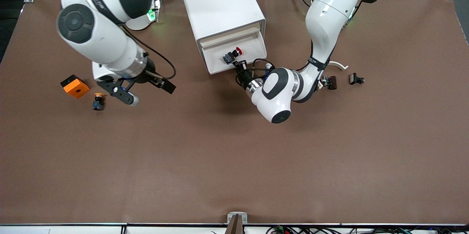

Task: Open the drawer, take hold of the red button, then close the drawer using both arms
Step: 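Reach the right gripper into the drawer and grasp the red button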

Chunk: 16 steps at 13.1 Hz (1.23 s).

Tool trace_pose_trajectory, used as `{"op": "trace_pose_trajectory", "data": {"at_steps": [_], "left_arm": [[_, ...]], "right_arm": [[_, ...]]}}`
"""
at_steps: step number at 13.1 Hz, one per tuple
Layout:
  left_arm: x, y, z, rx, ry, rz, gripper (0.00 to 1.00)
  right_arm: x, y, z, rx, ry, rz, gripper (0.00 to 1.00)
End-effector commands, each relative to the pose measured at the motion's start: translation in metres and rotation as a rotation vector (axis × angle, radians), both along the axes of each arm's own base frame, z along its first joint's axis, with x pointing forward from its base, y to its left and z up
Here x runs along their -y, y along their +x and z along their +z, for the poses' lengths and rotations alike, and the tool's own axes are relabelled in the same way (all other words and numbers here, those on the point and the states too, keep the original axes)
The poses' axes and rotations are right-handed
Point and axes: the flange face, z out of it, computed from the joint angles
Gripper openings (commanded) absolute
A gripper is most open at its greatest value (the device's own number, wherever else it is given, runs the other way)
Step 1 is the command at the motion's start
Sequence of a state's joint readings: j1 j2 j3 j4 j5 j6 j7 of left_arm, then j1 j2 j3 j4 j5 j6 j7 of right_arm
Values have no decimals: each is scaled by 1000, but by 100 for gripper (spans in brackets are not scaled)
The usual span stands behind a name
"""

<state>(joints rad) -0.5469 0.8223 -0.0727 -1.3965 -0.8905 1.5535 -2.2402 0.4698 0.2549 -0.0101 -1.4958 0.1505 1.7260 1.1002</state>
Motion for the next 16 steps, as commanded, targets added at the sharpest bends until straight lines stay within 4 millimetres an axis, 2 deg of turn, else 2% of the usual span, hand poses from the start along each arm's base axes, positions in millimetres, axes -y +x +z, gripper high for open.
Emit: {"op": "trace_pose_trajectory", "data": {"at_steps": [1, 3, 5, 9, 12, 13, 14, 15, 16], "left_arm": [[-1, 27, 1, 121, -32, 59, 12], [0, 30, 2, 137, -35, 76, 12], [-2, 31, 1, 136, -34, 79, 12], [-19, 49, 6, 125, -47, 139, 16], [-32, 64, 13, 130, -61, 177, 20], [-32, 64, 14, 129, -64, 180, 36], [-31, 64, 15, 129, -67, 180, 62], [-31, 64, 20, 131, -71, 180, 100], [-31, 65, 24, 135, -76, 181, 100]], "right_arm": [[-46, -6, -11, -1, 3, -171, 100], [-74, -16, -23, -8, -2, -226, 100], [-96, -25, -24, 9, 16, -235, 100], [-124, -45, -36, 3, -4, -252, 100], [-134, -61, -61, -7, -18, -236, 100], [-140, -67, -68, -2, -16, -227, 100], [-144, -70, -73, 5, -11, -222, 100], [-148, -73, -79, 8, -8, -233, 100], [-150, -75, -83, 9, -6, -256, 100]]}}
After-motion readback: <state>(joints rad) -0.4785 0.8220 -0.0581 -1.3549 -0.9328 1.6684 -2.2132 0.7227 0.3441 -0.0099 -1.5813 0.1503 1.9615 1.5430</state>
